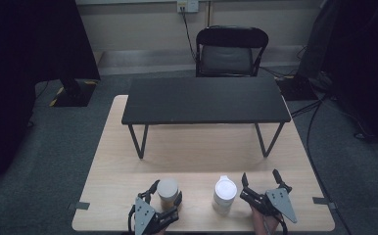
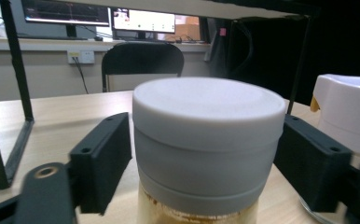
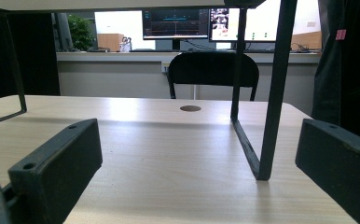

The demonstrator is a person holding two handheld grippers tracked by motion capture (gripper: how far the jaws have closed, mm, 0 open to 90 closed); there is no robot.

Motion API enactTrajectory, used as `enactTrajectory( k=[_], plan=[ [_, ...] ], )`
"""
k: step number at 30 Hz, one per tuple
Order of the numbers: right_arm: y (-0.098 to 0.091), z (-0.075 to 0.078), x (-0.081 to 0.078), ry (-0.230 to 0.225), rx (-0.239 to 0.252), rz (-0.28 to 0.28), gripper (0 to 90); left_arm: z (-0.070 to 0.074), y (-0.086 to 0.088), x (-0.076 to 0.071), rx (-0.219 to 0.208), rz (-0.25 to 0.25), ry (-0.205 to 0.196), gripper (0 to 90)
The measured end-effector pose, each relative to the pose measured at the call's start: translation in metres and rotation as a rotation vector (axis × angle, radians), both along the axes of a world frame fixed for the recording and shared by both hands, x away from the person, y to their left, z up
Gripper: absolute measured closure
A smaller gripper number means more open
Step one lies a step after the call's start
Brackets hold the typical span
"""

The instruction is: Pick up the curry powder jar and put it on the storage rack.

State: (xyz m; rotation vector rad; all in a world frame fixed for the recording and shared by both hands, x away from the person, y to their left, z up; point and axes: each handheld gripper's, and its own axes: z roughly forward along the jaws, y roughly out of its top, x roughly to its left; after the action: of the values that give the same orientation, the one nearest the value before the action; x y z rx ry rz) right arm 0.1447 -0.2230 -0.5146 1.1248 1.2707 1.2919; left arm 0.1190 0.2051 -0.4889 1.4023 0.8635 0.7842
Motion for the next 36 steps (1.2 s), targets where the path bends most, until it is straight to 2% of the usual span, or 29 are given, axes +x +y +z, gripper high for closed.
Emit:
enactTrajectory(
  k=[6,9,20,27,36],
  plan=[
    [0.0001,-0.0001,0.0,0.0,0.0,0.0,0.0,-0.0026,0.0029,0.0009,-0.01,-0.006,-0.011,29.4],
    [0.0001,-0.0002,-0.0001,-0.001,0.0,-0.001,0.0,-0.0032,0.0033,0.0005,0.002,-0.013,-0.022,33.5],
    [0.0003,0.0001,0.0001,0.0,-0.001,-0.002,0.0,-0.0038,-0.0004,-0.0006,0.004,-0.001,-0.029,33.9],
    [0.0005,-0.0001,0.0,-0.001,0.0,-0.003,0.0,-0.0009,0.001,0.0015,0.005,0.002,-0.017,34.1],
    [0.0007,0.0,0.0,0.0,0.0,-0.004,0.0,0.0039,0.0013,0.0043,0.026,-0.001,-0.015,34.1]
  ],
)
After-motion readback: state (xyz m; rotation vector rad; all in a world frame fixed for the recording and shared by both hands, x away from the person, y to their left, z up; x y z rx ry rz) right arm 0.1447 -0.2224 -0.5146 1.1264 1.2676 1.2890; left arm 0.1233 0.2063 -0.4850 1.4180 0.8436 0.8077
